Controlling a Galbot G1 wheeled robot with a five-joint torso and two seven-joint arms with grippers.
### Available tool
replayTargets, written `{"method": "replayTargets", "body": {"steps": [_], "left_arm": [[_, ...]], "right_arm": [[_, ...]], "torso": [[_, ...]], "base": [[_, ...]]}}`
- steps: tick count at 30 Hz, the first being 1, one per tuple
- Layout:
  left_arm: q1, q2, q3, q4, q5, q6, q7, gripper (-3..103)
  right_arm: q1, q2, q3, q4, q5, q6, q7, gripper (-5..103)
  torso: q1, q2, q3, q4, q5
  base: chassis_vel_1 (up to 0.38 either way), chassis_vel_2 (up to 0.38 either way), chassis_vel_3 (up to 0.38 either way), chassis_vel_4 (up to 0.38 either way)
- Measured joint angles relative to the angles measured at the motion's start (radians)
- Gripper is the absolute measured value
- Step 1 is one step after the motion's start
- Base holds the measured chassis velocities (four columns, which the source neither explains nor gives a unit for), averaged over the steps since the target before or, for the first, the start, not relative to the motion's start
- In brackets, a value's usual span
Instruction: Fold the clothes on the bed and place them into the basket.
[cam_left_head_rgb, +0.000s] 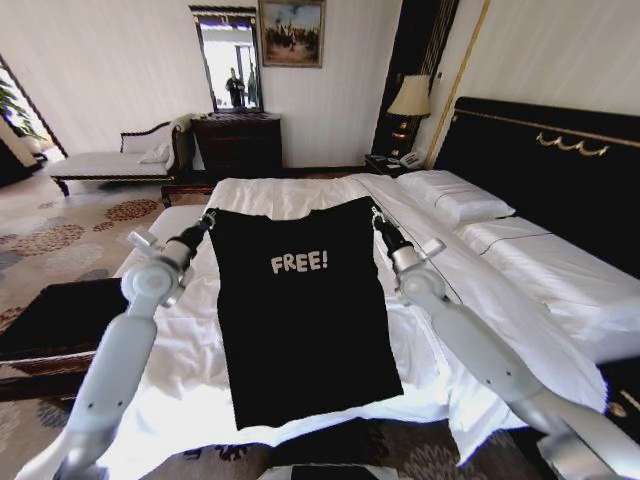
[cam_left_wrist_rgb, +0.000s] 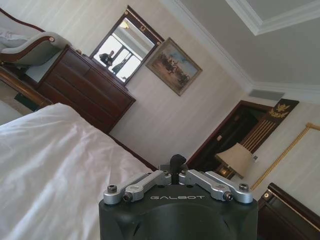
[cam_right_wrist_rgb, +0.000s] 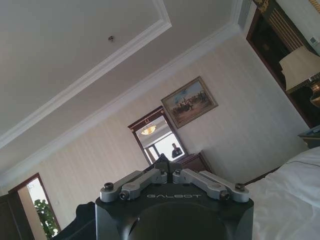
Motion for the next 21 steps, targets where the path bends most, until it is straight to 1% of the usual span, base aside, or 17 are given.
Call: {"method": "replayTargets", "body": {"steps": [3, 6, 9, 11, 12, 15, 16, 17, 18, 21], "left_arm": [[-0.024, -0.012, 0.024, 0.03, 0.007, 0.0, 0.002, 1], [0.001, -0.021, 0.033, 0.02, 0.02, 0.0, 0.003, 1], [0.116, -0.034, 0.019, -0.04, 0.055, -0.003, 0.011, 1], [0.216, -0.041, -0.003, -0.103, 0.076, -0.007, 0.014, 1], [0.216, -0.041, -0.003, -0.103, 0.076, -0.007, 0.014, 1], [0.363, -0.049, -0.034, -0.198, 0.107, -0.012, 0.015, 1], [0.398, -0.052, -0.043, -0.219, 0.115, -0.013, 0.015, 1], [0.398, -0.052, -0.043, -0.219, 0.115, -0.013, 0.015, 1], [0.441, -0.056, -0.054, -0.243, 0.126, -0.013, 0.011, 1], [0.522, -0.07, -0.069, -0.284, 0.157, -0.011, -0.003, 1]], "right_arm": [[0.013, 0.014, -0.008, -0.03, -0.009, 0.004, 0.002, 0], [-0.028, 0.011, -0.003, -0.022, -0.02, 0.004, 0.008, 0], [-0.128, -0.009, 0.026, 0.013, -0.056, 0.005, 0.011, 0], [-0.209, -0.021, 0.057, 0.04, -0.091, 0.012, 0.011, 0], [-0.209, -0.021, 0.057, 0.04, -0.091, 0.012, 0.011, 0], [-0.334, -0.03, 0.103, 0.075, -0.148, 0.022, 0.011, 0], [-0.38, -0.03, 0.115, 0.082, -0.165, 0.027, 0.01, 0], [-0.38, -0.03, 0.115, 0.082, -0.165, 0.027, 0.01, 0], [-0.429, -0.03, 0.126, 0.085, -0.186, 0.032, 0.01, 0], [-0.532, -0.029, 0.15, 0.093, -0.234, 0.048, 0.011, 0]], "torso": [[0.0, 0.0, 0.0, -0.0001, -0.0003], [0.0, 0.0, 0.0, -0.0005, 0.0001], [0.0, 0.0, 0.0, -0.0008, 0.0], [-0.001, 0.0, -0.001, -0.0005, -0.0003], [-0.001, 0.0, -0.001, -0.0005, -0.0003], [-0.001, 0.0, -0.001, 0.0002, -0.0004], [-0.001, 0.0, -0.001, 0.0001, -0.0004], [-0.001, 0.0, -0.001, 0.0001, -0.0004], [-0.001, 0.0, -0.001, -0.0004, 0.0005], [-0.001, 0.0, -0.001, -0.0008, 0.0002]], "base": [[0.0, 0.0, 0.0, 0.0], [0.0, 0.0, 0.0, 0.0], [0.0, 0.0, 0.0, 0.0], [0.0, 0.0, 0.0, 0.0], [0.0, 0.0, 0.0, 0.0], [0.0, 0.0, 0.0, 0.0], [0.0, 0.0, 0.0, 0.0], [0.0, 0.0, 0.0, 0.0], [0.0, 0.0, 0.0, 0.0], [0.0, 0.0, 0.0, 0.0]]}}
